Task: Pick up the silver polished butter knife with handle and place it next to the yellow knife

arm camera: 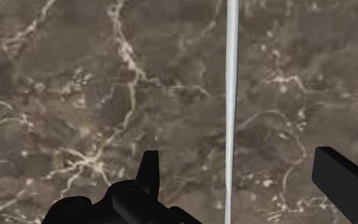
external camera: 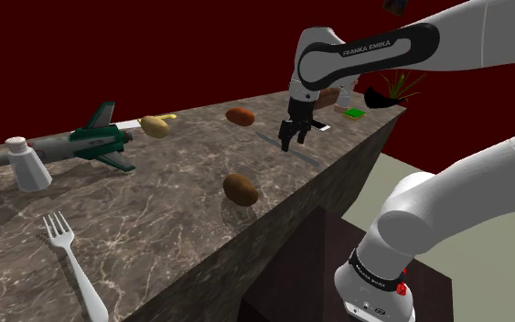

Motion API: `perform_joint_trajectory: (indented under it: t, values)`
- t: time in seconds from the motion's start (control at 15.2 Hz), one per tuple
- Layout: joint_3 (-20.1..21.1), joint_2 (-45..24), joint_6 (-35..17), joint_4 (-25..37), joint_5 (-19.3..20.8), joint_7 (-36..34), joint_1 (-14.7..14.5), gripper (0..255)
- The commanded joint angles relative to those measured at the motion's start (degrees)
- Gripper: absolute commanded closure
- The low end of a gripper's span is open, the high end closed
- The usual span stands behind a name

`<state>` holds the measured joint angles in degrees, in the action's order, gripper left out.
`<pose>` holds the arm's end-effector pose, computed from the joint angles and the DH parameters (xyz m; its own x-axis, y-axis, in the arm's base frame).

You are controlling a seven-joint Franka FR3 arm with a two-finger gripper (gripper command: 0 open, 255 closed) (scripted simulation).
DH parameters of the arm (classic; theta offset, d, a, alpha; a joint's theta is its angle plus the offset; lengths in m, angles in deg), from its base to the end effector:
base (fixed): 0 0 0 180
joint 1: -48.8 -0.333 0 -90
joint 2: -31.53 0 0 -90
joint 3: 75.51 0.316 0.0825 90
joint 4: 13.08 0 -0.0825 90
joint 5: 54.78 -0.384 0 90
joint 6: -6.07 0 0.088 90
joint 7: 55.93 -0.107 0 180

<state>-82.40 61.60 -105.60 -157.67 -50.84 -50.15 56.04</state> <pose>0.3670 -0.0982 0.4507 0.9936 -0.1006 -0.0520 -0.1009 -0.9949 -0.0029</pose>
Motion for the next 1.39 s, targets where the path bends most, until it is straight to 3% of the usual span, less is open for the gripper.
perform_joint_trajectory:
  t: [0.0,0.07,0.13,0.73,1.32]
  values:
    - [0.0,0.0,0.0,0.0,0.0,0.0,0.0,0]
    - [0.0,0.0,0.0,0.0,0.0,0.0,0.0,0]
    - [0.0,0.0,0.0,0.0,0.0,0.0,0.0,255]
    - [0.0,0.0,0.0,0.0,0.0,0.0,0.0,255]
    - [0.4,1.4,7.3,5.9,-0.2,0.0,-0.1,255]
